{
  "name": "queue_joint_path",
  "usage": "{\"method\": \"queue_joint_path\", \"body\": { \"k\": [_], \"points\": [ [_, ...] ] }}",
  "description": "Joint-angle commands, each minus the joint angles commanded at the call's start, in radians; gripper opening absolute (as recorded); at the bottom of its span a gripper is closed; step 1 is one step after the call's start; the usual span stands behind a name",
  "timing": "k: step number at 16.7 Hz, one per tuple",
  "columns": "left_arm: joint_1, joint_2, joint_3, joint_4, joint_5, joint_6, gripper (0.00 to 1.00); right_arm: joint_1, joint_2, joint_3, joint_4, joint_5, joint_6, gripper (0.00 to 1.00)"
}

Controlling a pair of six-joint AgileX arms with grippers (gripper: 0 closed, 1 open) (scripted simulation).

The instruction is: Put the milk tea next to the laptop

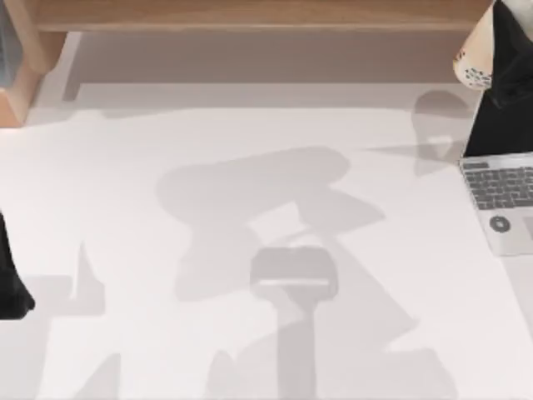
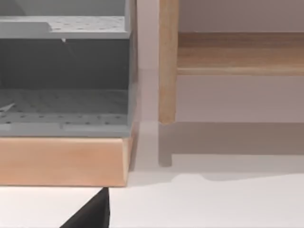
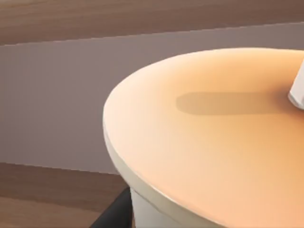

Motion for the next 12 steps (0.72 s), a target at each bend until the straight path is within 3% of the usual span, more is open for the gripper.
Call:
{"method": "queue_joint_path", "body": {
  "k": [6, 12],
  "points": [
    [0.0, 0.0, 0.0, 0.0, 0.0, 0.0, 1.0, -0.357, -0.01, -0.036, -0.106, -0.225, -0.075, 0.0],
    [0.0, 0.0, 0.0, 0.0, 0.0, 0.0, 1.0, -0.609, 0.076, -0.041, -0.237, -0.27, -0.164, 0.0]
  ]
}}
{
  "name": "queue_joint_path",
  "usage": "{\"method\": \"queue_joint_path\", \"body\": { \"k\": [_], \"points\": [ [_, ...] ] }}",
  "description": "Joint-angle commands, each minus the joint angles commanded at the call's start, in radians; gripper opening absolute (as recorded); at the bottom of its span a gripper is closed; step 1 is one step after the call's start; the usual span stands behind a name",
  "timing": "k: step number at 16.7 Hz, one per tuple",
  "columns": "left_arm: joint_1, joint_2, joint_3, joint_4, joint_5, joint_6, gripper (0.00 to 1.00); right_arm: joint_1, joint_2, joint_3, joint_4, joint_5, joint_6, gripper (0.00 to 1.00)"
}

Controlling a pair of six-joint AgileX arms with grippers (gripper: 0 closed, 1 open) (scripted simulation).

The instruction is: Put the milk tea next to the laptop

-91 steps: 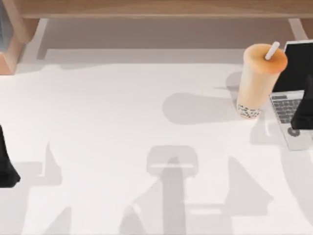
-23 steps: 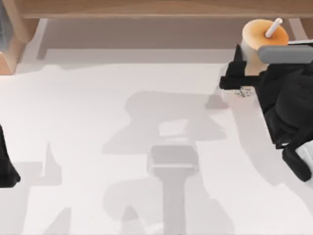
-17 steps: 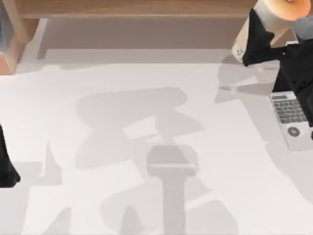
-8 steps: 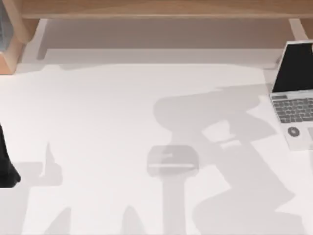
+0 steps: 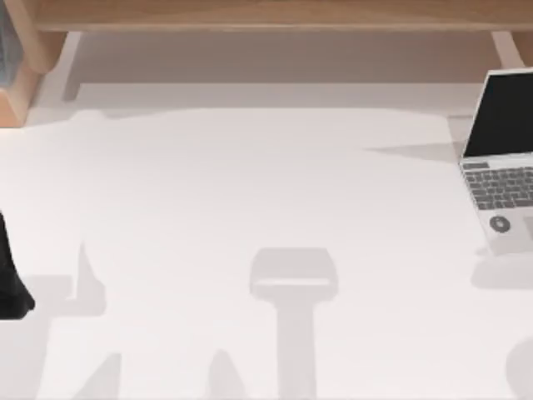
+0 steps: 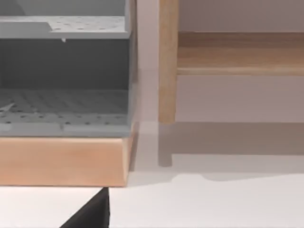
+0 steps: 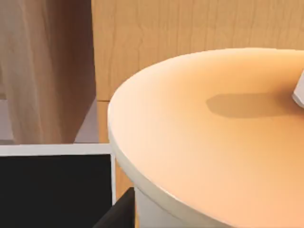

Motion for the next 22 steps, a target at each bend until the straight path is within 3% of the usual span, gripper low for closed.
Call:
{"method": "queue_joint_path", "body": {
  "k": [14, 22],
  "points": [
    [0.0, 0.0, 0.0, 0.0, 0.0, 0.0, 1.0, -0.09, -0.04, -0.062, 0.051, -0.043, -0.027, 0.0],
    [0.0, 0.0, 0.0, 0.0, 0.0, 0.0, 1.0, -0.056, 0.039, -0.052, 0.135, -0.023, -0.021, 0.0]
  ]
}}
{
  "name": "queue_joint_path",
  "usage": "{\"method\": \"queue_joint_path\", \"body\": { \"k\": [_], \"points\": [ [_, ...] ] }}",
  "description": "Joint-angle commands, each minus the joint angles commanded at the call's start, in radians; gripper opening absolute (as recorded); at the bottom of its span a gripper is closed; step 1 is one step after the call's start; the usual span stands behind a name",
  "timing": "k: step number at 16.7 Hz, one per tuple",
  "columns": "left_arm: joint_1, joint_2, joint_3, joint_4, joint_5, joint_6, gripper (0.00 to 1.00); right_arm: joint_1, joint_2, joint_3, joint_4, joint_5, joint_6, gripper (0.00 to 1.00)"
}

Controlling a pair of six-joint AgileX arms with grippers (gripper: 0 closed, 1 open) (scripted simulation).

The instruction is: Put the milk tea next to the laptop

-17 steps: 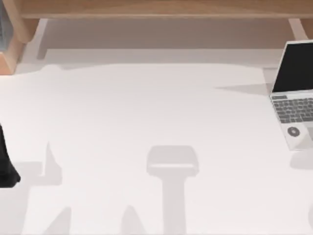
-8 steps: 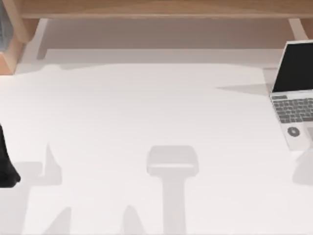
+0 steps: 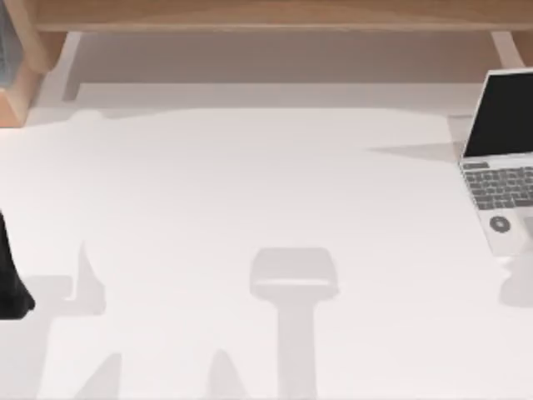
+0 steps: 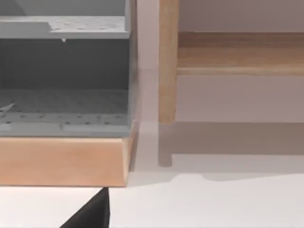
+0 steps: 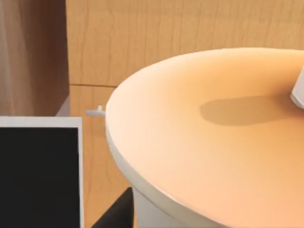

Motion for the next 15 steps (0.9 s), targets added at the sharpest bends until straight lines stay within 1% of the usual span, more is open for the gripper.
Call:
{"method": "queue_joint_path", "body": {
  "k": [5, 10, 15],
  "points": [
    [0.0, 0.0, 0.0, 0.0, 0.0, 0.0, 1.0, 0.02, 0.108, 0.029, 0.013, 0.022, 0.005, 0.0],
    [0.0, 0.0, 0.0, 0.0, 0.0, 0.0, 1.0, 0.025, 0.123, 0.034, 0.004, 0.028, 0.007, 0.0],
    [0.0, 0.0, 0.0, 0.0, 0.0, 0.0, 1.0, 0.025, 0.123, 0.034, 0.004, 0.028, 0.007, 0.38]
  ]
}}
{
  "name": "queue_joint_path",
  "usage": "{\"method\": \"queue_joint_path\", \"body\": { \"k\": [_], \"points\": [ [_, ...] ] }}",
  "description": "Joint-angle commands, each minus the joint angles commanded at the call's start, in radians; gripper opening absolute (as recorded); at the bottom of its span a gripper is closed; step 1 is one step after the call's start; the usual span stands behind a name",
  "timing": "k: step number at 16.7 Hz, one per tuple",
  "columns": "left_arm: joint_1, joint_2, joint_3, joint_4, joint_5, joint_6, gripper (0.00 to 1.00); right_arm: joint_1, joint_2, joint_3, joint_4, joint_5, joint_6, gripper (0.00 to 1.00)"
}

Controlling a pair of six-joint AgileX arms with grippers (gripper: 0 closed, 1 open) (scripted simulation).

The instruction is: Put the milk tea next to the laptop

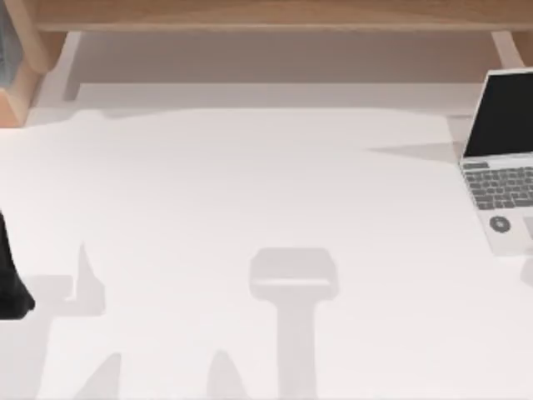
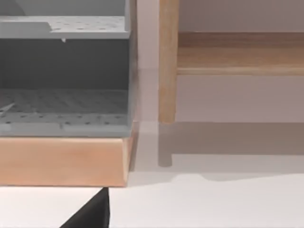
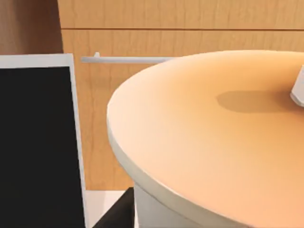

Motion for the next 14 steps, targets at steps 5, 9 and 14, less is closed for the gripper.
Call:
{"method": "queue_joint_path", "body": {
  "k": [5, 9, 14],
  "points": [
    [0.0, 0.0, 0.0, 0.0, 0.0, 0.0, 1.0, 0.0, 0.0, 0.0, 0.0, 0.0, 0.0, 0.75],
    [0.0, 0.0, 0.0, 0.0, 0.0, 0.0, 1.0, 0.0, 0.0, 0.0, 0.0, 0.0, 0.0, 1.0],
    [0.0, 0.0, 0.0, 0.0, 0.0, 0.0, 1.0, 0.0, 0.0, 0.0, 0.0, 0.0, 0.0, 1.0]
  ]
}}
